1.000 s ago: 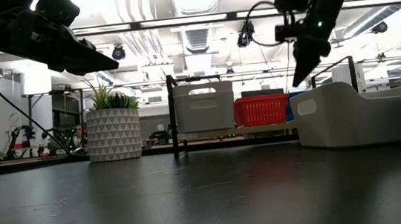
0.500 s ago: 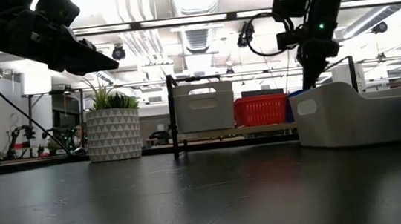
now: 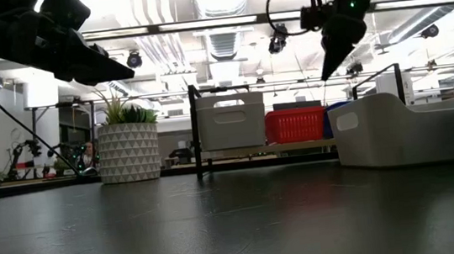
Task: Stack baskets on shelf by color
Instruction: Stack the white bin on the white bin on the shelf
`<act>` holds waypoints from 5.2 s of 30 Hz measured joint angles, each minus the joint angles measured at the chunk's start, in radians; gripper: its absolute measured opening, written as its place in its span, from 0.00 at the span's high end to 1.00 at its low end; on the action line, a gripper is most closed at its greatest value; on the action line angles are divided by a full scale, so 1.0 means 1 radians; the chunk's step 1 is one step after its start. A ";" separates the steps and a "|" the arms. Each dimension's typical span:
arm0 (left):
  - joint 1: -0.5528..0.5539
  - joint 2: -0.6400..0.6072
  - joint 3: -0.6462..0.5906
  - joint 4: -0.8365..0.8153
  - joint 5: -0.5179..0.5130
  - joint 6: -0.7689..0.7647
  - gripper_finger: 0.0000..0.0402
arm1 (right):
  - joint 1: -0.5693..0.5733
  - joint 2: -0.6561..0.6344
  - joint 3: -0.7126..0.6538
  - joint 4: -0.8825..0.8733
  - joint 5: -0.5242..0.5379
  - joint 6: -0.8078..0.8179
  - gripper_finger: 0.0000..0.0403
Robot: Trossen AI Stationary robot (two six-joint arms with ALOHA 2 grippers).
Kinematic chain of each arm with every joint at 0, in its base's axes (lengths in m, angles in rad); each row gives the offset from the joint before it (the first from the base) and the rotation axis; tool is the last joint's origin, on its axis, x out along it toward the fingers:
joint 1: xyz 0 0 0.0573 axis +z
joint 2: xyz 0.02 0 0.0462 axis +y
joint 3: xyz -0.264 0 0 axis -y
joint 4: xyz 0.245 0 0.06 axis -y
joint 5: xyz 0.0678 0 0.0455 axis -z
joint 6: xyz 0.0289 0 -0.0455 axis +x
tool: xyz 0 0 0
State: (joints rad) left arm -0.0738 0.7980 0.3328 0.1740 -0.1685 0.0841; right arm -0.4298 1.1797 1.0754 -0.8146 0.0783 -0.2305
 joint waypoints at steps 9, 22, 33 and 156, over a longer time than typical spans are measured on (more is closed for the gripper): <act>0.000 0.000 0.000 0.000 0.000 -0.001 0.71 | 0.160 0.000 0.035 0.003 -0.003 0.054 0.98; 0.000 0.000 0.000 0.000 0.000 -0.003 0.71 | 0.421 0.000 0.091 0.004 0.001 0.229 0.98; 0.000 0.000 0.000 0.000 0.000 -0.026 0.71 | 0.635 0.008 0.146 -0.088 -0.001 0.613 0.98; 0.000 0.000 0.000 -0.003 0.000 -0.021 0.71 | 0.639 0.183 -0.081 0.004 -0.149 0.988 0.97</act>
State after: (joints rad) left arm -0.0734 0.7982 0.3328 0.1711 -0.1684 0.0635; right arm 0.2095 1.3632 0.9939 -0.8103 -0.0709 0.7574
